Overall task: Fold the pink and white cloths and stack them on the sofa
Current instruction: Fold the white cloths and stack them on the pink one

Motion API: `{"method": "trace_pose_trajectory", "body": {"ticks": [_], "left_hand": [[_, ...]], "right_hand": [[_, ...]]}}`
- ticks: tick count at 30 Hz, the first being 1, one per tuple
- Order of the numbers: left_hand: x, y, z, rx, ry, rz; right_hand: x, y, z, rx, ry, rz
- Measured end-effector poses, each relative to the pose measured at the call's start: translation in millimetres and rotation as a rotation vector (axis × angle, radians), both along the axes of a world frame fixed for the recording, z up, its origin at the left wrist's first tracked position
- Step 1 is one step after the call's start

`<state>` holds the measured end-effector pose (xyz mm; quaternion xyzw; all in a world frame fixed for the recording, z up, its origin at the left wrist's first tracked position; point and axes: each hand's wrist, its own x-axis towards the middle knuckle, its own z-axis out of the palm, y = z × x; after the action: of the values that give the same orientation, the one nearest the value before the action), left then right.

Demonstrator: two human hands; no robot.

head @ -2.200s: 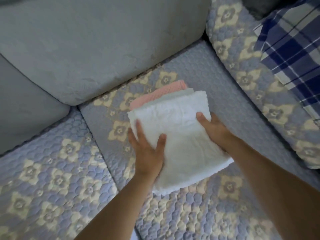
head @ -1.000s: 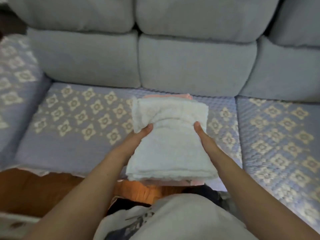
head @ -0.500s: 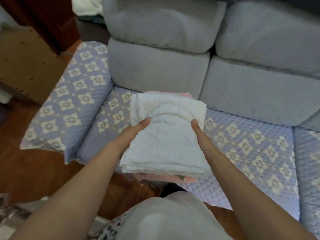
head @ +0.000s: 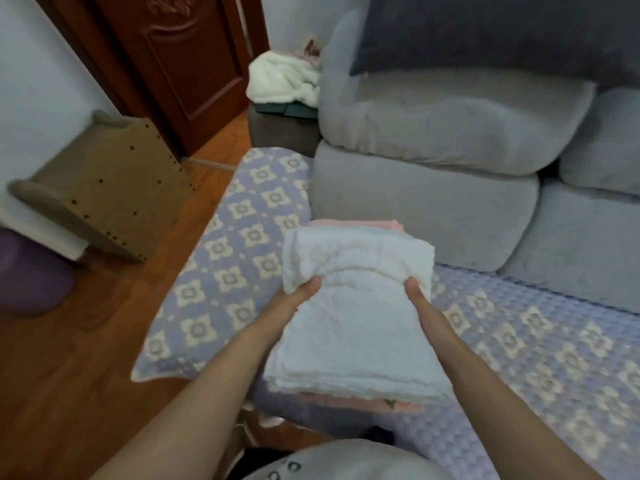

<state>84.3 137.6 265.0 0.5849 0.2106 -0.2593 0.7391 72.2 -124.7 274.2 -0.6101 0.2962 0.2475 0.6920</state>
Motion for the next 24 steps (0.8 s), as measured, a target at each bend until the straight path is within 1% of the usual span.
{"method": "trace_pose_trajectory", "body": {"ticks": [3,4,6,8,11,14,16,19,22,24], "left_hand": [[28.2,85.4,-14.3,0.029,0.025,-0.079],[34.0,114.6,-16.0,0.021,0.045,-0.075],[43.9,164.5,-12.9,-0.01,0.089,-0.086],[53.6,197.6,-1.1,-0.035,0.142,-0.107],[74.2,231.6,9.0,-0.048,0.196,-0.165],[91.9,257.0,1.0,-0.09,0.232,-0.189],[102.6,270.4,-6.9,-0.072,0.257,-0.15],[127.0,290.9,-8.8,0.018,0.263,-0.117],[180.7,314.1,-7.2,0.066,0.217,-0.115],[228.9,324.8,1.4,0.064,0.168,-0.126]], "right_hand": [[9.9,91.8,-14.9,0.018,0.025,-0.055],[12.0,123.4,-15.5,0.039,0.045,-0.06],[11.7,174.2,-14.1,0.091,0.093,-0.084],[10.1,211.4,-7.7,0.137,0.111,-0.11],[19.8,245.5,2.2,0.093,0.101,-0.172],[37.2,269.5,-1.0,0.147,0.139,-0.197],[53.3,285.4,-6.9,0.158,0.153,-0.203],[78.2,307.2,-16.4,0.189,0.156,-0.192],[125.6,330.8,-13.5,0.228,0.128,-0.189],[172.5,340.4,-6.2,0.175,0.08,-0.21]]}}
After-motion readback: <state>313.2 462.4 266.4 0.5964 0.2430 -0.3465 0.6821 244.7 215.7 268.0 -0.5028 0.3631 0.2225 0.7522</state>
